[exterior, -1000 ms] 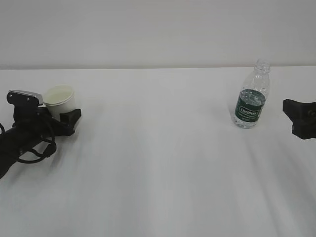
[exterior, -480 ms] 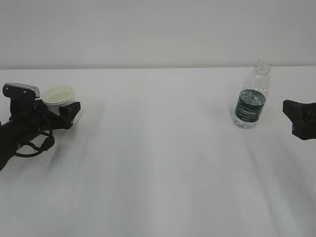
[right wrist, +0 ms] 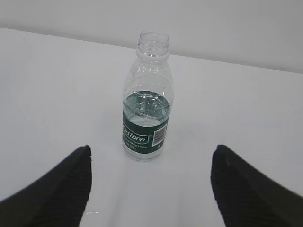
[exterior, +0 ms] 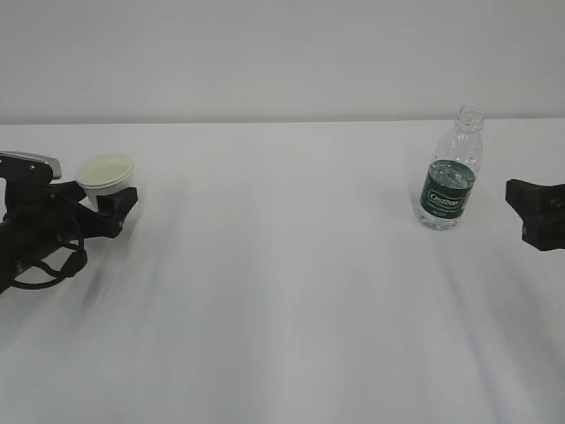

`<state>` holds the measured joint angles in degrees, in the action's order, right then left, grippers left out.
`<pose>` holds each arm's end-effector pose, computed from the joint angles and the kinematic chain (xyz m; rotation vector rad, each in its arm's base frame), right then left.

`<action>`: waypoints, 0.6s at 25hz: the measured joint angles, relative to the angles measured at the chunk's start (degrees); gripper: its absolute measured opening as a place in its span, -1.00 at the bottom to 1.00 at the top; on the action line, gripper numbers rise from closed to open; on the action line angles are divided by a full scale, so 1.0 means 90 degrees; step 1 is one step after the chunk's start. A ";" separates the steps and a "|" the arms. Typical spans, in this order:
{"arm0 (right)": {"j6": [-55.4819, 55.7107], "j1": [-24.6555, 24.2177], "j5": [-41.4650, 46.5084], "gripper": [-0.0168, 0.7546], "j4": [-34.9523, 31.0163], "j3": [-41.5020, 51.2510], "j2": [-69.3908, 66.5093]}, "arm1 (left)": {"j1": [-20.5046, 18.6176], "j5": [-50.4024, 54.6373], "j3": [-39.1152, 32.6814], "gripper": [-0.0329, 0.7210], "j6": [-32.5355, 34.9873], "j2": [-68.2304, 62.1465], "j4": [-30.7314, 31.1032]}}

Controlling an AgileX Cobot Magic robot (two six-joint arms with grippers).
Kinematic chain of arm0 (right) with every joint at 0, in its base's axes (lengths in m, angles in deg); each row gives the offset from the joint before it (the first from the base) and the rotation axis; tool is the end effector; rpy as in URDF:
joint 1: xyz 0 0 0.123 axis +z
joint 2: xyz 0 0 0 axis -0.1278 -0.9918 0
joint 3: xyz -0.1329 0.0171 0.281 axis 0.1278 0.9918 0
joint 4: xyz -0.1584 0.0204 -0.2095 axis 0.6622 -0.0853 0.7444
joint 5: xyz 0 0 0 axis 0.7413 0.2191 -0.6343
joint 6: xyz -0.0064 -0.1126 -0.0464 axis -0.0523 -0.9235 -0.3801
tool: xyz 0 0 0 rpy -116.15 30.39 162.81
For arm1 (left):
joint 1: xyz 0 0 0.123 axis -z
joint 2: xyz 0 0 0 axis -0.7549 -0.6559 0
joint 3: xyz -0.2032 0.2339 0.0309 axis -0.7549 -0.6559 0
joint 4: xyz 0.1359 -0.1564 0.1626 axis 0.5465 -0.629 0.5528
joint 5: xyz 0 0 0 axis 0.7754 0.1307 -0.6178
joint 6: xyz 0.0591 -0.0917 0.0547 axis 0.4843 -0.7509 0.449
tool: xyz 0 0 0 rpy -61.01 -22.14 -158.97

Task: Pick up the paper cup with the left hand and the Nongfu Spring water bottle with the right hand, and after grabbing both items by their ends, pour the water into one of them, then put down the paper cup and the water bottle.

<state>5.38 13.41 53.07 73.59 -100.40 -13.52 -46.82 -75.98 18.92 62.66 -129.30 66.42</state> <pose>0.2475 0.0278 0.2111 -0.2775 1.9335 -0.0310 0.4130 -0.0513 0.0683 0.2347 1.7625 -0.3001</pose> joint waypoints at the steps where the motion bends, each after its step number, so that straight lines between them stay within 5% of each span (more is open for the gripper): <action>1: 0.0000 0.0000 0.0012 0.57 0.0000 0.0000 0.0000 | 0.0000 0.0000 -0.0075 0.81 0.0000 0.0098 -0.0011; 15: 0.0126 0.0000 0.0036 0.57 0.0000 0.0000 0.0000 | 0.0000 0.0000 -0.0848 0.78 0.0000 0.0616 -0.0062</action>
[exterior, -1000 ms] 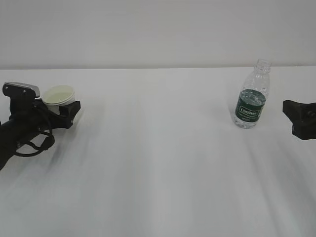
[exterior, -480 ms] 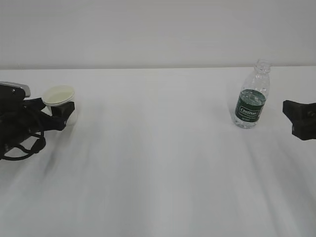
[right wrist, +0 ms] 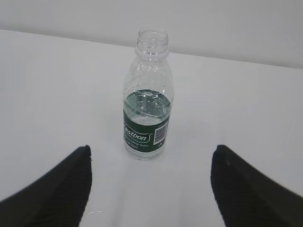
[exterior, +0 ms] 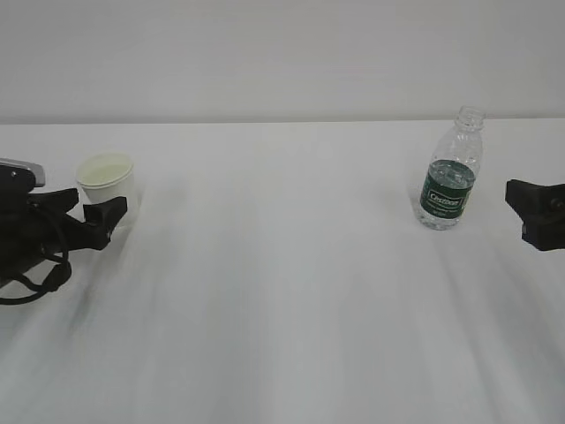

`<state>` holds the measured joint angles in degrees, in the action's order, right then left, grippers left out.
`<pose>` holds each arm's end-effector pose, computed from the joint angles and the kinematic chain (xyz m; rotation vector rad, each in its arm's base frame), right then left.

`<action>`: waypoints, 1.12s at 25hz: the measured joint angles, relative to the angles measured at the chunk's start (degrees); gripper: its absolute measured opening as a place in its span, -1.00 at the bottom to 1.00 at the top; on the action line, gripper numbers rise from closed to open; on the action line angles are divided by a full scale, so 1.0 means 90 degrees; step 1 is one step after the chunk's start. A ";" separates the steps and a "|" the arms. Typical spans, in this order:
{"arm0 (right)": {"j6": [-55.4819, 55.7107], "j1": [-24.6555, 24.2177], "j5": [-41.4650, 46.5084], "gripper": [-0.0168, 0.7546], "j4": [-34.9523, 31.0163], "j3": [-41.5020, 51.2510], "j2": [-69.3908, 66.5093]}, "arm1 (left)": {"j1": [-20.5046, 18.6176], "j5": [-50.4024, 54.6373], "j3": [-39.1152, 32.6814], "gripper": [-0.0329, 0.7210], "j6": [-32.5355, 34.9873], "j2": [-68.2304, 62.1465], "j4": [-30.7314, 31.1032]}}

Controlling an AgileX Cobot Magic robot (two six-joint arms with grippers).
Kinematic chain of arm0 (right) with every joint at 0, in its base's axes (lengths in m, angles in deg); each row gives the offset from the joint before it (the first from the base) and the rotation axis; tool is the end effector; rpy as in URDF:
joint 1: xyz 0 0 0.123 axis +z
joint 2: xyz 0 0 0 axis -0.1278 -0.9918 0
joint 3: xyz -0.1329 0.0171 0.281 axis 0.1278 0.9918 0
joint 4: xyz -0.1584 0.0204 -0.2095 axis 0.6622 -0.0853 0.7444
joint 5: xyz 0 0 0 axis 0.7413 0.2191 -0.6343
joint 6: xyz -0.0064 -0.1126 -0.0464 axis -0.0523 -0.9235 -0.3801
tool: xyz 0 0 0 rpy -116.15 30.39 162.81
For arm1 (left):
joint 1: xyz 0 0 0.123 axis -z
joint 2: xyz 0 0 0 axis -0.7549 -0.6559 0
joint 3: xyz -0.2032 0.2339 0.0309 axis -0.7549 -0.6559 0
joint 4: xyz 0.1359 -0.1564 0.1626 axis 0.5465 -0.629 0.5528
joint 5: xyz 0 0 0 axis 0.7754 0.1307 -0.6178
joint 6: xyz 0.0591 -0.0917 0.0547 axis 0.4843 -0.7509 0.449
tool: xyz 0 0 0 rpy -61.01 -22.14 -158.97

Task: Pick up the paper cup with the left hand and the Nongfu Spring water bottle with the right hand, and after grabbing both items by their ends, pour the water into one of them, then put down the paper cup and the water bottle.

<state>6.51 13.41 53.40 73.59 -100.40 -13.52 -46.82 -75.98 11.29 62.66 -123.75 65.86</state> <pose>0.2472 0.0277 0.2105 -0.2591 1.9418 -0.0181 0.3810 -0.0490 0.0817 0.2215 1.7990 -0.2997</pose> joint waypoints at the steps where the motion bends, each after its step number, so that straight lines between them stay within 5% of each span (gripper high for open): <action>1: 0.0012 0.0000 0.0000 0.57 0.0000 0.0000 0.0000 | 0.0000 0.0000 -0.0074 0.77 0.0000 0.0072 0.0000; 19: 0.0180 0.0000 0.0632 0.57 0.0000 -0.0103 0.0816 | 0.0000 0.0004 -0.0673 0.73 -0.0129 0.1883 -0.0157; 28: 0.0180 0.0000 0.1099 0.57 -0.0010 -0.0184 0.1164 | 0.0000 0.1126 -0.0724 0.70 -0.0262 0.3246 -0.0157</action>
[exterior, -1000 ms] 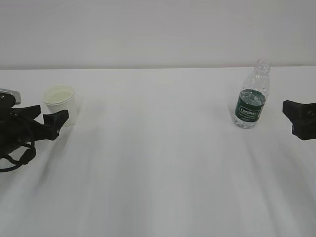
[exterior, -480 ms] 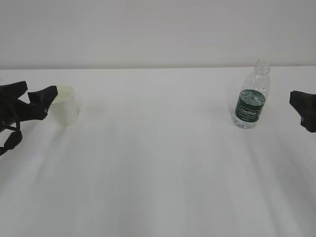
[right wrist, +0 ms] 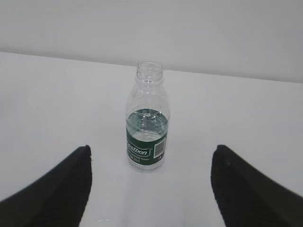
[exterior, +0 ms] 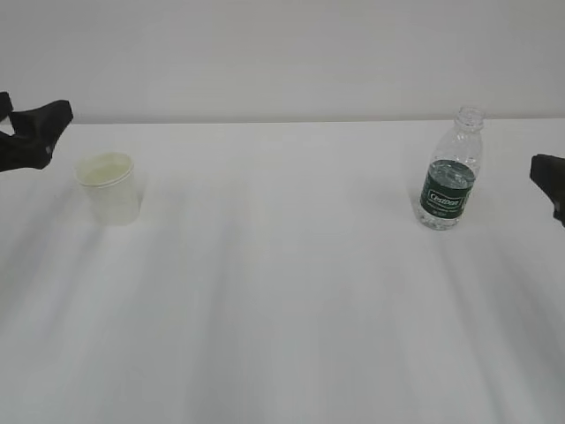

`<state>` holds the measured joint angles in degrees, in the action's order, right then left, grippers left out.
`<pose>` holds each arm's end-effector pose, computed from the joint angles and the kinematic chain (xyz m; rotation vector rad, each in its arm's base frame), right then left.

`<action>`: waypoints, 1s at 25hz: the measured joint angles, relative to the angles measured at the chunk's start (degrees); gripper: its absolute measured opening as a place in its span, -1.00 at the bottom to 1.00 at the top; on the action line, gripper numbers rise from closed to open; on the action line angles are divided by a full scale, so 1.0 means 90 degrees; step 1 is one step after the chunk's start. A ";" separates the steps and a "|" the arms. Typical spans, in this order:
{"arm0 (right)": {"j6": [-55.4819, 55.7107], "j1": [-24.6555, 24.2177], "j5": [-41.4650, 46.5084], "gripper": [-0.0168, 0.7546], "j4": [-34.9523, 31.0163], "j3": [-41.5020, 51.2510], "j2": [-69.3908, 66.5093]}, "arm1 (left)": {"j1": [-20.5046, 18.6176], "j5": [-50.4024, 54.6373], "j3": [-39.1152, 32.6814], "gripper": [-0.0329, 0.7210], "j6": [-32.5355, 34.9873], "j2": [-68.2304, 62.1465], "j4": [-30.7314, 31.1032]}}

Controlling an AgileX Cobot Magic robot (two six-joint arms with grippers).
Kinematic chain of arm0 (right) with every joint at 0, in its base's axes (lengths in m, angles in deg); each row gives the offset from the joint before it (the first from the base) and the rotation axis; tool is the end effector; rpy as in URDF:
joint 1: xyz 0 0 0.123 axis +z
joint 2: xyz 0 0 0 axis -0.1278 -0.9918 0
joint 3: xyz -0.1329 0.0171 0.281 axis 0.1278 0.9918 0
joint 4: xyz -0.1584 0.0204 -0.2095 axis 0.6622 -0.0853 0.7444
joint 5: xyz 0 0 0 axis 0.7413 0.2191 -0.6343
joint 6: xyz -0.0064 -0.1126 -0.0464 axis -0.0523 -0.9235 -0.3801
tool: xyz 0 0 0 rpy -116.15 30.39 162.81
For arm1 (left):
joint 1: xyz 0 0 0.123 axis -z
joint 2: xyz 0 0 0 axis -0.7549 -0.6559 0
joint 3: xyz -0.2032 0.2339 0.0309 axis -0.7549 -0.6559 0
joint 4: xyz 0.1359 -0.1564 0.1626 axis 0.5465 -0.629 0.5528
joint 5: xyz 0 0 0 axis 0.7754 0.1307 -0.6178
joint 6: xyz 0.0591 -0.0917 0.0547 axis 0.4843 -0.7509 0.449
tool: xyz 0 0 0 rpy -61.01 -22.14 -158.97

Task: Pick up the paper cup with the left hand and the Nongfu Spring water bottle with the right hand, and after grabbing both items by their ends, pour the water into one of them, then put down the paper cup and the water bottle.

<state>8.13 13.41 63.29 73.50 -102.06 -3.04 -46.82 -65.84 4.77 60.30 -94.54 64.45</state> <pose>0.2263 0.0248 0.2441 -0.2237 1.9065 -0.0052 0.3360 -0.0417 0.2200 0.1967 1.5868 -0.2398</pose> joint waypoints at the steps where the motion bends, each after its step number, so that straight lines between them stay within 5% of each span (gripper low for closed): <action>1: 0.0000 0.0000 0.0091 0.57 0.0000 -0.0045 0.0051 | 0.0000 0.0109 0.0000 0.70 -0.0015 0.0127 0.0000; 25: 0.0116 0.0000 0.1821 0.57 -0.0022 -0.0281 0.1629 | 0.0000 0.3072 -0.0059 0.66 -0.0360 0.3446 0.0000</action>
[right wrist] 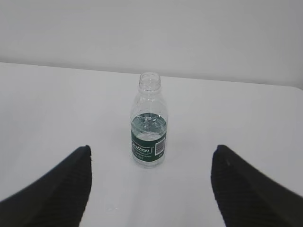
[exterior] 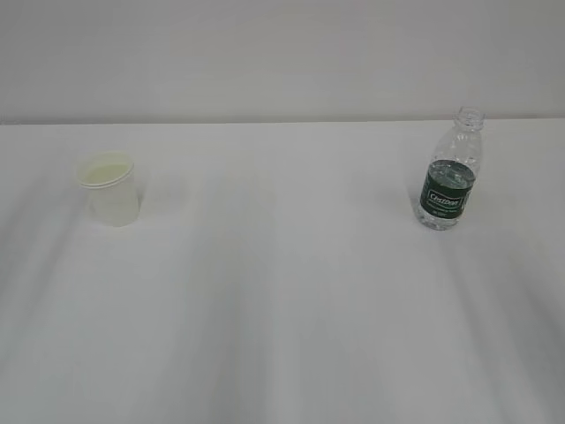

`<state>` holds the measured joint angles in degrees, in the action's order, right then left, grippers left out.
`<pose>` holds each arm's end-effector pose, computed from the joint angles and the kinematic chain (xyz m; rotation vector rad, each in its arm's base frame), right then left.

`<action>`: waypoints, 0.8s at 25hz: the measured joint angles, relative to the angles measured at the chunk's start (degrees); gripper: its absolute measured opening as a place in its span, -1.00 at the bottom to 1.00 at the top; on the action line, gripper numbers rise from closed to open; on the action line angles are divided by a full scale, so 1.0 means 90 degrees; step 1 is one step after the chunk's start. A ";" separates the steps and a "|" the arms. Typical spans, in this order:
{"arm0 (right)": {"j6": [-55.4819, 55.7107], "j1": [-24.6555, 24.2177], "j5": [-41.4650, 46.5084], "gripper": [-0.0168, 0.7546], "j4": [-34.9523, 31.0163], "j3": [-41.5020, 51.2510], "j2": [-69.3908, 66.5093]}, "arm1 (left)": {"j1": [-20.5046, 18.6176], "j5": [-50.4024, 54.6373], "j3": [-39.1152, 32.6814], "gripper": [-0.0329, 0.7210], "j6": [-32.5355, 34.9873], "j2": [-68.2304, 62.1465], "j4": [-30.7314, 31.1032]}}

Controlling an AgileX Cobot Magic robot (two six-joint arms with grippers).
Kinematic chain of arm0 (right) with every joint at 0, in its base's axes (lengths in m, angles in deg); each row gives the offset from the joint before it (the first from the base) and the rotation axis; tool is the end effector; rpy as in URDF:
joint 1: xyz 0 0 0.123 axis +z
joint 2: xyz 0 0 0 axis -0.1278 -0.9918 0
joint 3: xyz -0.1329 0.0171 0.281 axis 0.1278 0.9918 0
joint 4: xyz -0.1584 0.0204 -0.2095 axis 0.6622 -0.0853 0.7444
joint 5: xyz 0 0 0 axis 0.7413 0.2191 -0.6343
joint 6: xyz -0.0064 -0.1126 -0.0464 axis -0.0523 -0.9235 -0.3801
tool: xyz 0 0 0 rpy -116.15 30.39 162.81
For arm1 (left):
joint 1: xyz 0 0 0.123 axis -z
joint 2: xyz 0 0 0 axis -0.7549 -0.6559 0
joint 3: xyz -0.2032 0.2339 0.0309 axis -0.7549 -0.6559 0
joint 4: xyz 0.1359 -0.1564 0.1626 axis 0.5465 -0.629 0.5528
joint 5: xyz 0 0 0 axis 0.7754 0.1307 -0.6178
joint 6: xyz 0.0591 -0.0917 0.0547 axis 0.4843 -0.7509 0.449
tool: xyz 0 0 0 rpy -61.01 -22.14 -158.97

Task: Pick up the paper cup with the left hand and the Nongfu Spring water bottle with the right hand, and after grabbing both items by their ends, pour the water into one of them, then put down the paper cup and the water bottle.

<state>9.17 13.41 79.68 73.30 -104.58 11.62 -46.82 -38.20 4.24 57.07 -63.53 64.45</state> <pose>0.1848 0.0194 0.2803 -0.1969 1.8955 0.0011 0.2552 -0.0262 0.3223 0.1450 1.5374 -0.1274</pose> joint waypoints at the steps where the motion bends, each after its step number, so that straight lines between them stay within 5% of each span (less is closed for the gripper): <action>1: 0.0000 0.0000 0.0125 0.57 0.0000 -0.0039 0.0061 | 0.0000 0.0134 0.0000 0.66 -0.0011 0.0135 0.0000; 20: 0.0055 0.0000 0.2278 0.57 0.0015 -0.0108 0.1929 | 0.0156 0.2709 -0.0004 0.64 -0.0300 0.2854 -0.0024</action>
<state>9.67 13.41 100.18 73.43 -105.55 28.98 -45.41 -13.82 4.20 54.37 -37.84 64.24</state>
